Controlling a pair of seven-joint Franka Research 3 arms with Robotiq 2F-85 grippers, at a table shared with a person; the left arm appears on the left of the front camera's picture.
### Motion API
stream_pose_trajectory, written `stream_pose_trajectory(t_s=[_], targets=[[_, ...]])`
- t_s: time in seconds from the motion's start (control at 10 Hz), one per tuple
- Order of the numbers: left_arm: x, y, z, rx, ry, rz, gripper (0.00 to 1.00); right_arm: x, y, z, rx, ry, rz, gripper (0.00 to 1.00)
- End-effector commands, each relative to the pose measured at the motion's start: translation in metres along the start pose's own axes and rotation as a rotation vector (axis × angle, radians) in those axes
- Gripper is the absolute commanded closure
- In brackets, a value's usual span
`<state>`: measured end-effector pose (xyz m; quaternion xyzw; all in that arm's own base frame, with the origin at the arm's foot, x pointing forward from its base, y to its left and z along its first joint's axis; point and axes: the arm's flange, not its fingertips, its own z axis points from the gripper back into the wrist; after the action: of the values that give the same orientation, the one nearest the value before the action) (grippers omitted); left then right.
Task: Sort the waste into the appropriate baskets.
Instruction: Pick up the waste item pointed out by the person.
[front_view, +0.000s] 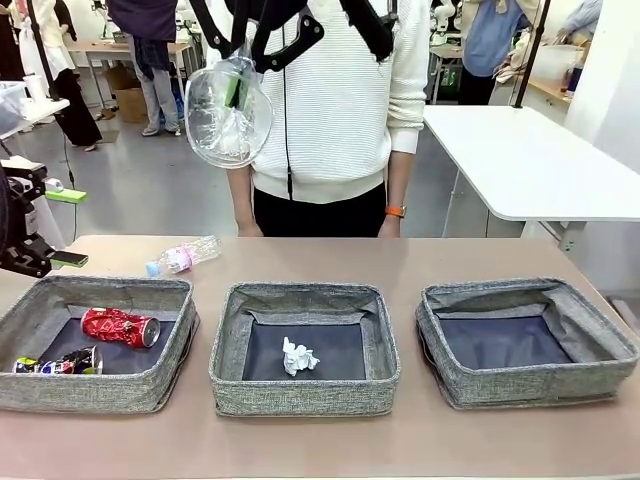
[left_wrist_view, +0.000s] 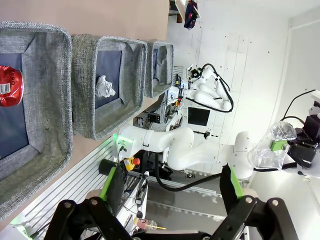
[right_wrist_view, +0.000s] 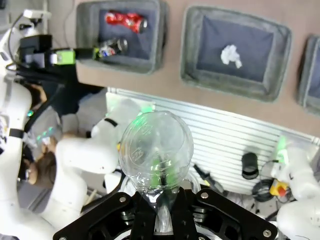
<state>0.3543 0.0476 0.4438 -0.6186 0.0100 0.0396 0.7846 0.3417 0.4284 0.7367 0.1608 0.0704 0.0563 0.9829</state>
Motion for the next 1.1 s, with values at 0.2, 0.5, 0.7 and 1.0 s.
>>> stream_pose_trajectory(t_s=[0.2,0.5,0.7,1.0], targets=[[-0.002,0.000,0.001,-0.011,0.001,-0.021,0.00,0.000,-0.013,0.029,-0.125,-0.193,0.015,0.99],[-0.002,0.000,0.001,-0.011,0.001,-0.021,0.00,0.004,-0.012,0.009,-0.062,-0.063,-0.016,0.99],[-0.002,0.000,0.001,-0.011,0.001,-0.021,0.00,0.004,-0.012,0.009,-0.062,-0.063,-0.016,0.99],[-0.002,0.000,0.001,-0.011,0.001,-0.021,0.00,0.004,-0.012,0.009,-0.062,-0.063,-0.016,0.99]])
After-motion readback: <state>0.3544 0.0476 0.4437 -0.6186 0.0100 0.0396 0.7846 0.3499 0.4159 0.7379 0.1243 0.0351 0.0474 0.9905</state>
